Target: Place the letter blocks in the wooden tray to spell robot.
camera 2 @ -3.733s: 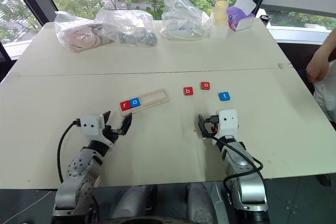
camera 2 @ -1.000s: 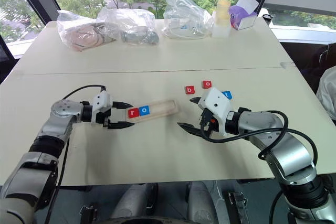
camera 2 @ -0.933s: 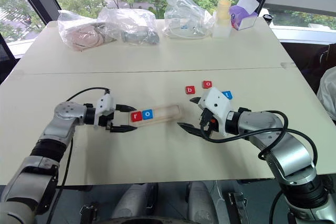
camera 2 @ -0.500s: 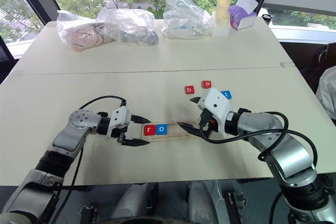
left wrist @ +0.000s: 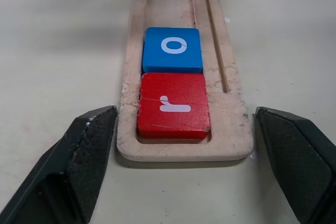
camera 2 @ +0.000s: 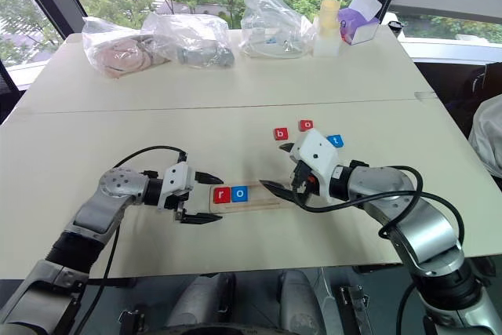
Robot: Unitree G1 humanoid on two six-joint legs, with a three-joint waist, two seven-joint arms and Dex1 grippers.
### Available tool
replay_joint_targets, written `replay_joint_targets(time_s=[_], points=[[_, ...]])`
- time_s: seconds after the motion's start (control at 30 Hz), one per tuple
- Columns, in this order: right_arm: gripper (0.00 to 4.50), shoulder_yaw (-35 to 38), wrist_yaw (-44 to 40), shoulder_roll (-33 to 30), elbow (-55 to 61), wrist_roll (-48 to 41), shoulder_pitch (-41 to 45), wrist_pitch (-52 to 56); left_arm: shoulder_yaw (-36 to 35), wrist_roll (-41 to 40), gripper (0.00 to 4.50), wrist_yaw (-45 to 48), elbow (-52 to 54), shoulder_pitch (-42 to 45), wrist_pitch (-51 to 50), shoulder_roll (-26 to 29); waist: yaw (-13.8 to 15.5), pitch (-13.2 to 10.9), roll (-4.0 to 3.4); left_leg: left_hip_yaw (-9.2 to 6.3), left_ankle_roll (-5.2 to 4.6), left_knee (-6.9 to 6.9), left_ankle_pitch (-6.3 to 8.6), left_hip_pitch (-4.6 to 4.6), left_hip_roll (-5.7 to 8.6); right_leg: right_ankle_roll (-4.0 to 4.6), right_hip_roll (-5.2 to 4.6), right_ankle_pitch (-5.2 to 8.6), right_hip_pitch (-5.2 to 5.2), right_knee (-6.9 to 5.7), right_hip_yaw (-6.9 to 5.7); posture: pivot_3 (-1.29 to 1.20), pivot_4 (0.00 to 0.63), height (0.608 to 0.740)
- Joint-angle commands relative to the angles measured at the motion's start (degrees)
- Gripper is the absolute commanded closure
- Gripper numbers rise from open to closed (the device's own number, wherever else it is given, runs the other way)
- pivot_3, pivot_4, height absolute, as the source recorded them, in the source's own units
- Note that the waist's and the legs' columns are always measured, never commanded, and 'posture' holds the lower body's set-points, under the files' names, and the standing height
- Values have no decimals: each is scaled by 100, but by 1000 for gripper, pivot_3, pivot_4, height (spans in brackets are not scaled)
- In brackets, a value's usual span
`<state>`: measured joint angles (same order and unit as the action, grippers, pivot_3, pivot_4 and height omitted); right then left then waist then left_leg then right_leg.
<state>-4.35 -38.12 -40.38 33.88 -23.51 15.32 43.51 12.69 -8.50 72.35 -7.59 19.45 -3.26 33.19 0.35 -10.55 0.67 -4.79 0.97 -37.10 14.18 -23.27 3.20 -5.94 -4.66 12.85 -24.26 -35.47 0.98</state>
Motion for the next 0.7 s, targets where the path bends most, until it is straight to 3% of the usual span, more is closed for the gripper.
replay_joint_targets(time_s=[0.03,0.3,0.53,0.7], points=[[0,-209,555,293,-427,445,448,107,-292,26,23,-113,-103,-350,-158,448,-48,1,1,1,0,2,0,2,-1,0,1,0,-1,-2,2,0,150,740],[0,-350,1862,1738,-1879,966,1486,945,-1153,-494,23,-172,309,-1505,-187,1408,-292,5,0,3,1,32,0,27,-19,24,9,1,-21,-44,17,0,150,740],[0,-422,2304,2350,-2852,1352,1905,746,-1950,-1526,23,-609,1352,-1856,-817,1236,-248,2,-4,11,5,54,-3,38,-13,21,6,0,-26,-50,23,0,150,740],[0,-454,2439,2683,-3387,1538,2052,572,-2054,-1746,23,-957,1813,-1928,-1186,1083,-245,1,-3,11,8,54,-4,37,-7,8,8,-7,-25,-50,22,0,150,740]])
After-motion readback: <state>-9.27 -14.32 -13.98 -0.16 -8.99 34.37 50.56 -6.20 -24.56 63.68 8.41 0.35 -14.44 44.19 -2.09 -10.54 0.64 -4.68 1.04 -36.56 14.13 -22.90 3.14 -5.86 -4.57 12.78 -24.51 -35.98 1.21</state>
